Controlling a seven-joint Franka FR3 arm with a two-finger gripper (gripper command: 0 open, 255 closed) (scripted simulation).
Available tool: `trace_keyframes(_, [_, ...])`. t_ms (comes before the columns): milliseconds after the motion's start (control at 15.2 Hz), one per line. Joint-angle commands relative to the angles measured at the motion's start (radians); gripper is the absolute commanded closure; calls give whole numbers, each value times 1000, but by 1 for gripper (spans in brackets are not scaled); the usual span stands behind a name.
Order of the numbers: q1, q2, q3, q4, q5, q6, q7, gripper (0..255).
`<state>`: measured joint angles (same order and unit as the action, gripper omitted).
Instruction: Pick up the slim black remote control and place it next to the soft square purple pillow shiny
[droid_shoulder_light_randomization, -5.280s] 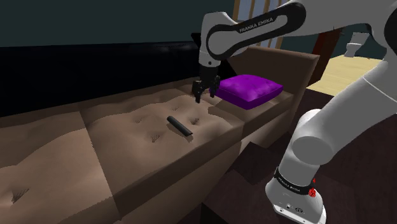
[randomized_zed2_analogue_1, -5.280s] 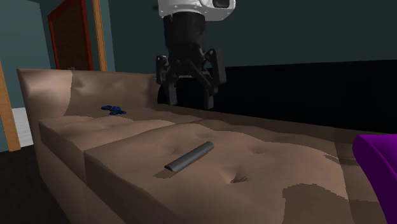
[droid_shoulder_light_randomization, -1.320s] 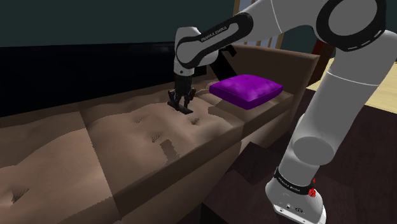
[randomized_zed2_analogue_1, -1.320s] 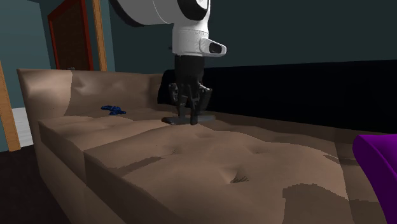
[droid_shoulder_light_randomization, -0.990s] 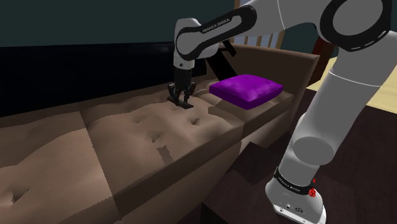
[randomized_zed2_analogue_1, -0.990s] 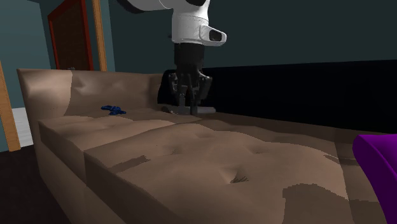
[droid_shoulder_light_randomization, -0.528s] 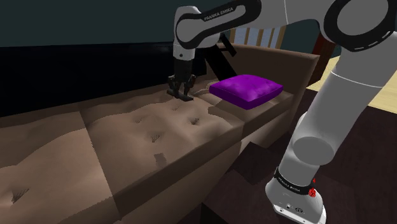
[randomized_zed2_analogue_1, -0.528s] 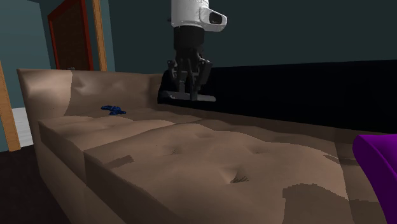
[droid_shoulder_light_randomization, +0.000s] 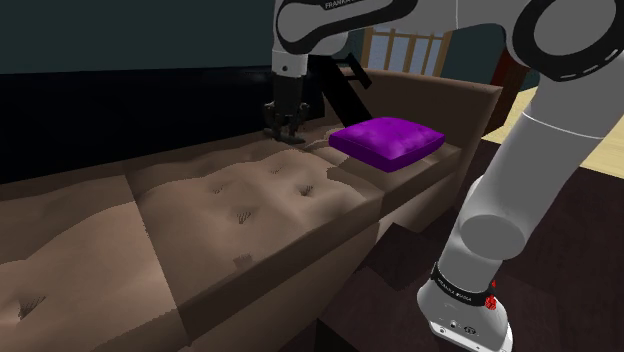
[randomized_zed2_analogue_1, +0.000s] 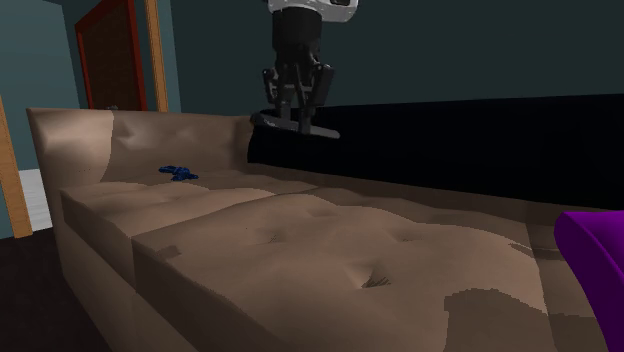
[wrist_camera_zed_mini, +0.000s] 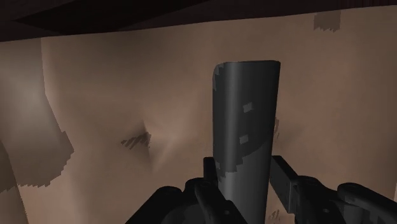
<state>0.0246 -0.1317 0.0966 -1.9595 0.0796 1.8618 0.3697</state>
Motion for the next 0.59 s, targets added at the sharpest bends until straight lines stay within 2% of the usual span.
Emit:
trace_keyframes(0, [-1,-2,-1,27,-1,-29,1,255])
trace_keyframes(66, [-1,-2,-1,34,-1,-36,1,255])
trace_keyframes(528, [-63,-147,-93,-115,-8,-43,-150,255])
